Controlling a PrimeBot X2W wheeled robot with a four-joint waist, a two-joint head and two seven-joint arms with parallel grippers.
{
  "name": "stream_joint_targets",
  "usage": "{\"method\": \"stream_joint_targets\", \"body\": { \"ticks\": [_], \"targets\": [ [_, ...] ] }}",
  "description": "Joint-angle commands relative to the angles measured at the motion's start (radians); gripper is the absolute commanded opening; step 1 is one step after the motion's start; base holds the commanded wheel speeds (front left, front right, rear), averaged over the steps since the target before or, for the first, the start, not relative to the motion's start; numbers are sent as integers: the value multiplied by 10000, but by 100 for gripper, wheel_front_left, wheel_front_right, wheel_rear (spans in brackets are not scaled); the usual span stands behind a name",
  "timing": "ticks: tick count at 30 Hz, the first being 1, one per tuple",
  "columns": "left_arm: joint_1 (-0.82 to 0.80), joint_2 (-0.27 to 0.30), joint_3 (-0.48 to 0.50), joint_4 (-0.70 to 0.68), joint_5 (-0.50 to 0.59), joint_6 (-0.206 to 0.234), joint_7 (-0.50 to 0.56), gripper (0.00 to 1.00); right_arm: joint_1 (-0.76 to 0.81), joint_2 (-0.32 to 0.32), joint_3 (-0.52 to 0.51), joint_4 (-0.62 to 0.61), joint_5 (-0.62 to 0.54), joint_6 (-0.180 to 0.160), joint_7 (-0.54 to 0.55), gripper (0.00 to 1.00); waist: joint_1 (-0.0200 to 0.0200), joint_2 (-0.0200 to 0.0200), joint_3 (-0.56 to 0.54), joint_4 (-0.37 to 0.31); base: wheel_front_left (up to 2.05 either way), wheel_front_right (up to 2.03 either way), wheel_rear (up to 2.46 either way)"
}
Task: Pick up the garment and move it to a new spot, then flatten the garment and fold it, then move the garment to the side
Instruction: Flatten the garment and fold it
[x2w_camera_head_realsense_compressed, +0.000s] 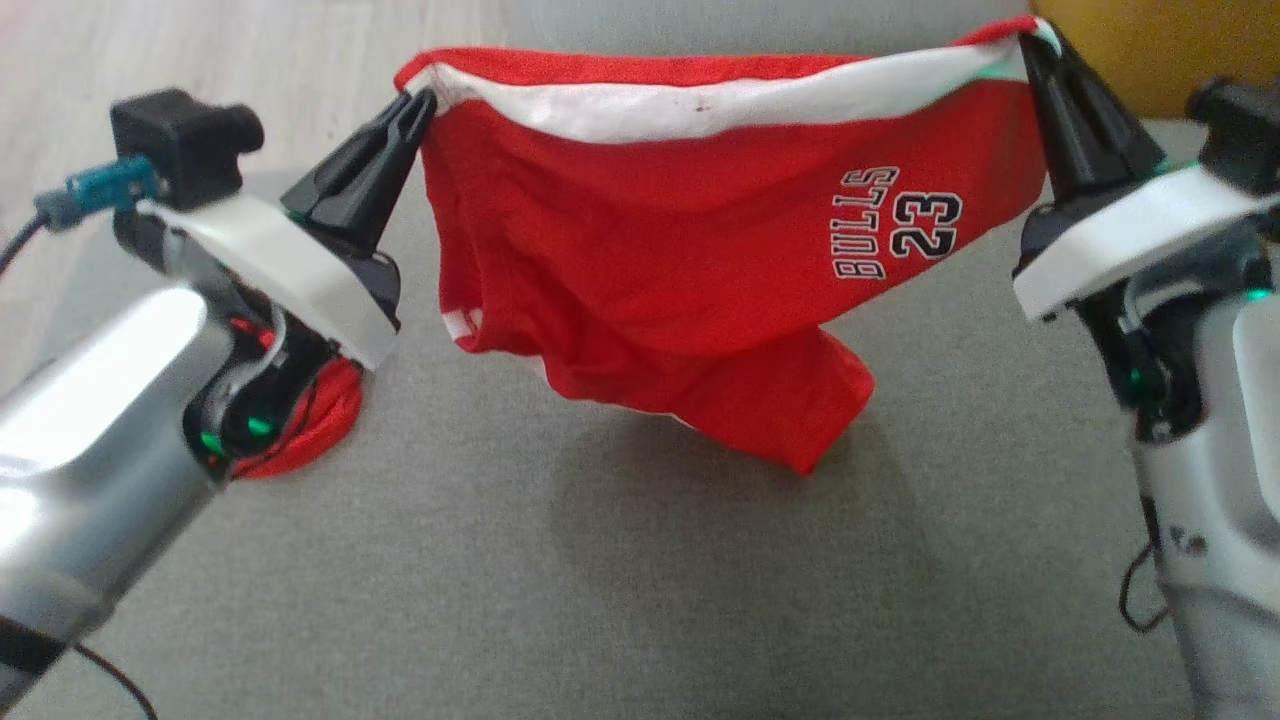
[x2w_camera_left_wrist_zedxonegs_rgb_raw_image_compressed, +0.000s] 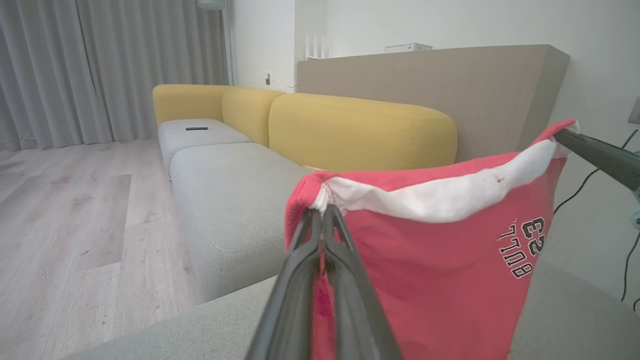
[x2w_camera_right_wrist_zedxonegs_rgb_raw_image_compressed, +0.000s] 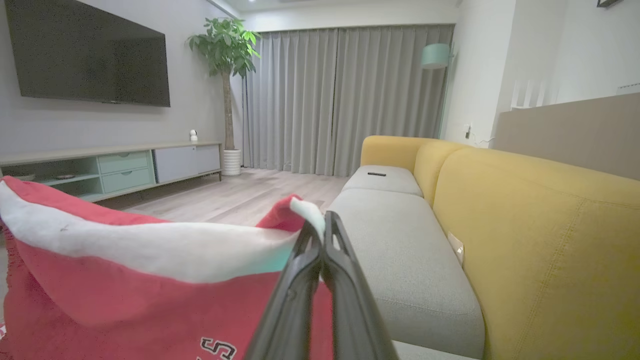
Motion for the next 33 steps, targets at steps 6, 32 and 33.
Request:
{"method": "stream_joint_targets", "body": {
  "ticks": [6,32,33],
  "targets": [
    [-2245,237,766,934,553,-285,265,0,-3010,18,421,1306,152,50,-4,0,0,0,1937,-323,0,0,0],
    [-2041,-2944,3003,4958,3021,-1647,-293,0,-5715,224,1737,9157,479,50,-4751,0,0,0,3138,99,0,0,0],
    [-1743,-2960,2939,4899,3042,-1652,-293,0,-5418,166,1986,9200,677,50,-4751,0,0,0,3066,116,0,0,0]
  ]
}}
